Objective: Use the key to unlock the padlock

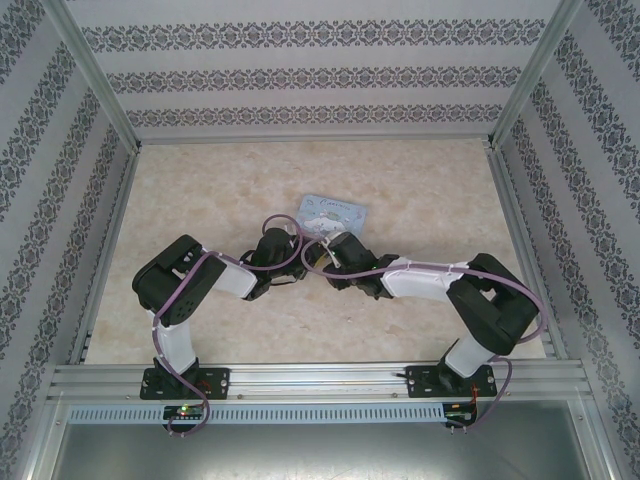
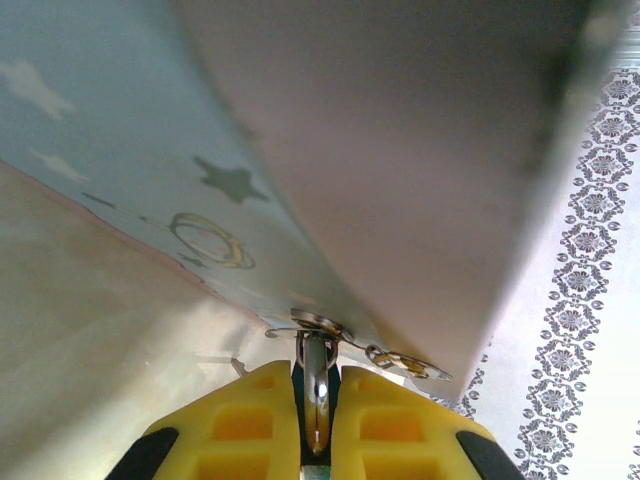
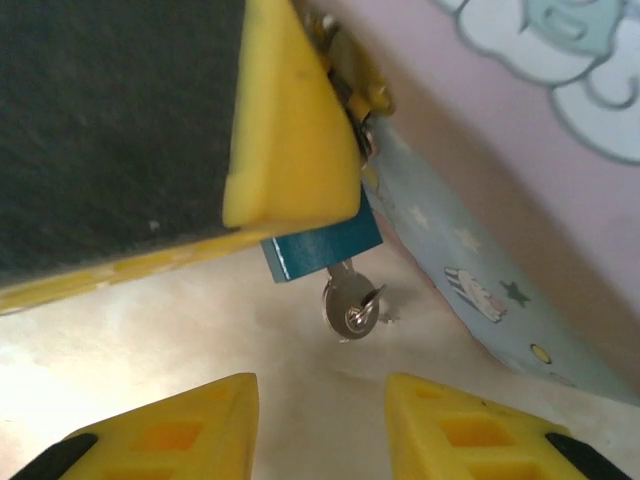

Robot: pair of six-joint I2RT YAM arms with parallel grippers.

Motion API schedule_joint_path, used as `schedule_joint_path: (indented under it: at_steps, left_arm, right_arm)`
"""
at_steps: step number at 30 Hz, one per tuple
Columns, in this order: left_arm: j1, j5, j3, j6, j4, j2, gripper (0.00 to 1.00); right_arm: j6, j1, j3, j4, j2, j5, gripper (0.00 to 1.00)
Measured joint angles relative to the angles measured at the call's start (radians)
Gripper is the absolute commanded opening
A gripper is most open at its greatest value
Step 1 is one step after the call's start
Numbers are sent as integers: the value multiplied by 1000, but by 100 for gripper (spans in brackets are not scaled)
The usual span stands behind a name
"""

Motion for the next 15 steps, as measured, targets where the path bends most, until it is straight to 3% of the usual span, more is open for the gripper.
schedule_joint_path:
  at_steps: [10,15]
  left_arm:
    - [0,-1,2,0,-3,-1,0]
    - [0,-1,2,0,-3,-1,0]
  right_arm:
    - [-24,1,65,-2,51,68,31]
    - [-33,1,93,-7,81,75,18]
